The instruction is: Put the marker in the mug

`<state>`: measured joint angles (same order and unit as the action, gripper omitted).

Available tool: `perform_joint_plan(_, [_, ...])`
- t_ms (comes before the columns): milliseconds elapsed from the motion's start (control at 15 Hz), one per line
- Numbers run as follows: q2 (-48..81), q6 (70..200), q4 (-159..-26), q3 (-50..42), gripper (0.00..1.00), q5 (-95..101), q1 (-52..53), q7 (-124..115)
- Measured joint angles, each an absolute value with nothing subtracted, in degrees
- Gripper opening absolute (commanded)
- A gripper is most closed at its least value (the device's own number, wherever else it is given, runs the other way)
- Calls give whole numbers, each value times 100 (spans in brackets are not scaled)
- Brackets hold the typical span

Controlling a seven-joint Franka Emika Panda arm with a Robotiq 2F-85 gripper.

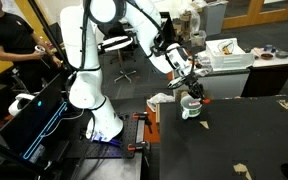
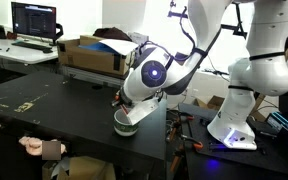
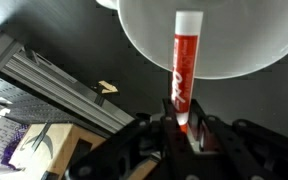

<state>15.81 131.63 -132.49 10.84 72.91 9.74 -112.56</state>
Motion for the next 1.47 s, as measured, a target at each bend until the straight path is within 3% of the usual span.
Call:
perform_joint_plan(67, [1615,13163,-13246,1084,44,7290,974,-11253])
perform_joint_plan(200, [1681,13163,-13243,1084,52,7276,976,-11203])
perform_joint_plan(600, [1745,13163,-13242,1087,98,7211,983,-11095])
perform_joint_plan(1000, [1485,13160,-13308,1085,100,6810,980,-11095])
perform_joint_plan(1467, [271,13382,-14033,1025,100,6060,875,-10878])
